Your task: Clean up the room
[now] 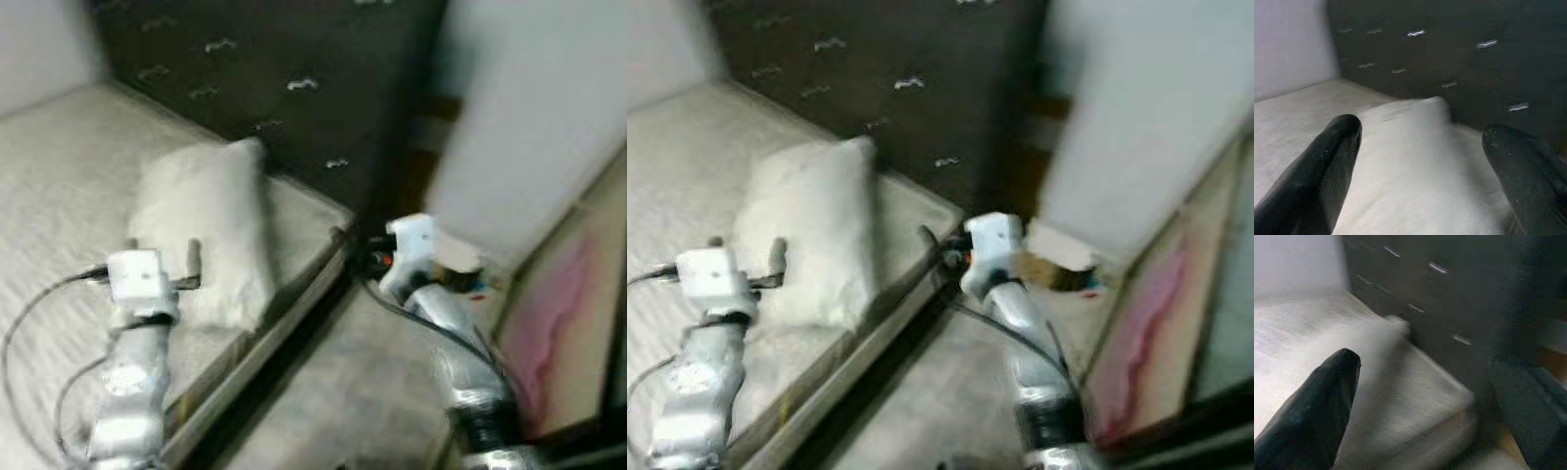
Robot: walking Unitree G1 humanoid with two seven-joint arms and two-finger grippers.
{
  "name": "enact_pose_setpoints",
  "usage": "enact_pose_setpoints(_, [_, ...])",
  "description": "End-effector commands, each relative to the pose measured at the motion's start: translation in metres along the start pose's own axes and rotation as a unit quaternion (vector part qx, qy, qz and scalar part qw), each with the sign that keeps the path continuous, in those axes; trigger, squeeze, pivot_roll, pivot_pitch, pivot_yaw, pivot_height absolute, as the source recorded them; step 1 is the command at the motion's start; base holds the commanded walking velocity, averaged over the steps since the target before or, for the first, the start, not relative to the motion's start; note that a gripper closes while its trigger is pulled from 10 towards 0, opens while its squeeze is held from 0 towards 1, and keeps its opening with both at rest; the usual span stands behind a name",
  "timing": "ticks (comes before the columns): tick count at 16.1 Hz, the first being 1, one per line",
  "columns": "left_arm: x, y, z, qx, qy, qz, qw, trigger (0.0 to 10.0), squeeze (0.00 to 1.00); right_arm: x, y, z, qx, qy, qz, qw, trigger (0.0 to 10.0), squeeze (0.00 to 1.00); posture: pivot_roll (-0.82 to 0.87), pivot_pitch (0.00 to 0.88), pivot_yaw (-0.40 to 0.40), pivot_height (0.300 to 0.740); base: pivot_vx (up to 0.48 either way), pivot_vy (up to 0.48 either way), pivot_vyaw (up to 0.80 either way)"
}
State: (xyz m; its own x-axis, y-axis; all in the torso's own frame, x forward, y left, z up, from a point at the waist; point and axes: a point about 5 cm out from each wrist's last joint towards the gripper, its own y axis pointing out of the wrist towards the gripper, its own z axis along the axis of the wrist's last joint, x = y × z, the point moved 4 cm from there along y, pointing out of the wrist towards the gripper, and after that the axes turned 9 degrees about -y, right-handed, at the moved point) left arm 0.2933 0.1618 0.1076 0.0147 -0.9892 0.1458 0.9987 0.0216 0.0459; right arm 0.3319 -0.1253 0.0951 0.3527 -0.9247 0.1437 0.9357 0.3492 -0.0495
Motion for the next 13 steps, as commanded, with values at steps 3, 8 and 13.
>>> enact_pose_setpoints(3, [-0.0203, -0.0038, 0.0017, 0.003, 0.013, 0.039, 0.999, 10.0, 0.00, -0.0134, 0.0102, 0.0170, 0.028, 0.004, 0.020, 0.999, 10.0, 0.00, -0.06, 0.000, -0.043, 0.740, 0.251, 0.000, 0.00])
enact_pose_setpoints(8, [-0.0215, -0.0001, 0.0018, 0.001, 0.020, 0.044, 0.999, 10.0, 0.00, -0.0105, 0.0119, 0.0200, 0.036, -0.008, 0.022, 0.999, 10.0, 0.00, -0.06, 0.000, -0.043, 0.740, 0.000, 0.000, 0.32])
enact_pose_setpoints(13, [-0.0166, 0.0001, -0.0004, -0.002, 0.002, 0.042, 0.999, 10.0, 0.00, -0.0123, 0.0113, 0.0205, 0.037, 0.005, 0.018, 0.999, 10.0, 0.00, -0.07, 0.000, -0.045, 0.740, 0.000, 0.000, 0.80])
